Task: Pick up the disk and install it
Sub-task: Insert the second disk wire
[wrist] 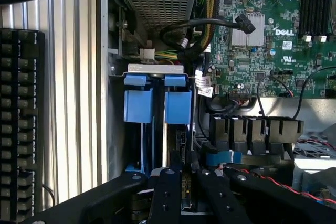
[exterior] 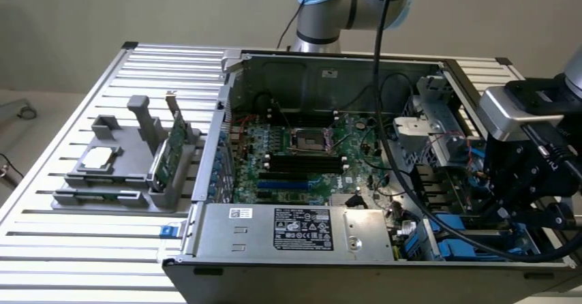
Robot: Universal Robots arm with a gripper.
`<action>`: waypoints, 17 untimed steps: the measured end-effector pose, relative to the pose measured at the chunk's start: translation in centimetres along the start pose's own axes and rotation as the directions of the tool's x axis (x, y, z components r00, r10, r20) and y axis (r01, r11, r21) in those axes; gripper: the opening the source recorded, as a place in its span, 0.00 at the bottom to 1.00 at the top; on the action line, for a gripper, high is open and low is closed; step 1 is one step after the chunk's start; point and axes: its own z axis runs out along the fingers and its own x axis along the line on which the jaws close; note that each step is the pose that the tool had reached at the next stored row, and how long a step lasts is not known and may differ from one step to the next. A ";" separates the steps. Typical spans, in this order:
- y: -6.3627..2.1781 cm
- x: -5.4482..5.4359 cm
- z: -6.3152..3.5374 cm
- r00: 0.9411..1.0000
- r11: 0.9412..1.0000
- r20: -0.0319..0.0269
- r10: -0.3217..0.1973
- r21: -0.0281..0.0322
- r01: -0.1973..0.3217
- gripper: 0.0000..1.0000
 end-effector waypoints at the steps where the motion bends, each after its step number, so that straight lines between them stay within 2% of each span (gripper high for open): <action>1: 0.00 0.0 0.02 1.000 1.000 0.000 0.000 0.000 0.000 0.17; 17: -0.01 0.0 0.31 1.000 1.000 0.000 0.002 0.001 -0.002 0.17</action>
